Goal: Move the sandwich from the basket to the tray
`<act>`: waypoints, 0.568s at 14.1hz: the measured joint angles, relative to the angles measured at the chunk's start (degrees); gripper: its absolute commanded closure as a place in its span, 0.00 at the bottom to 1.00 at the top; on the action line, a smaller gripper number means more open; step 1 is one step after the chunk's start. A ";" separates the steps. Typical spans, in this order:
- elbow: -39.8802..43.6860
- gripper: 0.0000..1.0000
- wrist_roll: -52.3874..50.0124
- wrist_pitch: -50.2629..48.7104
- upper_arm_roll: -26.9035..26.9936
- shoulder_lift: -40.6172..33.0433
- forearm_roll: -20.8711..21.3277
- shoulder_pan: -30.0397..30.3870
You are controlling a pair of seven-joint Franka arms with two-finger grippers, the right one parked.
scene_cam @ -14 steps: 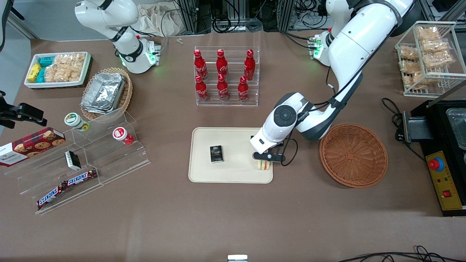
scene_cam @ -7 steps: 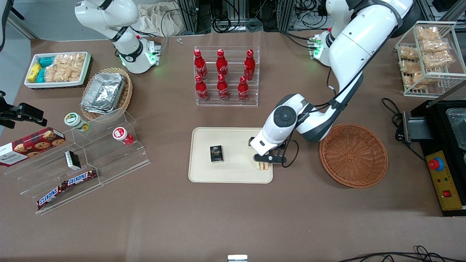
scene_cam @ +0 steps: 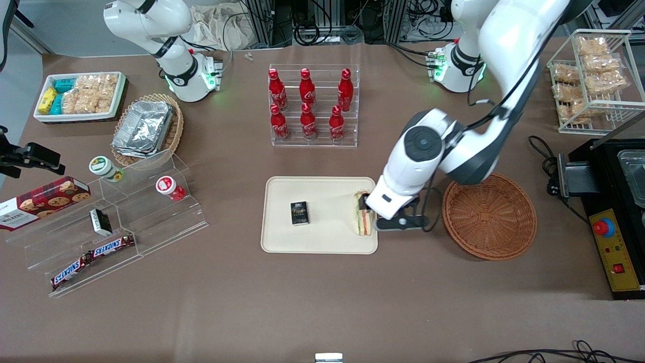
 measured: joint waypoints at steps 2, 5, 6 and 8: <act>5.18 0.01 0.07 -7.81 -0.02 -1.69 -1.15 1.79; 9.18 0.01 0.16 -13.67 -0.03 -2.76 -1.48 4.00; 9.51 0.01 1.01 -15.01 -0.04 -3.34 -2.22 4.75; 9.90 0.01 5.23 -18.84 0.20 -5.12 -4.67 5.48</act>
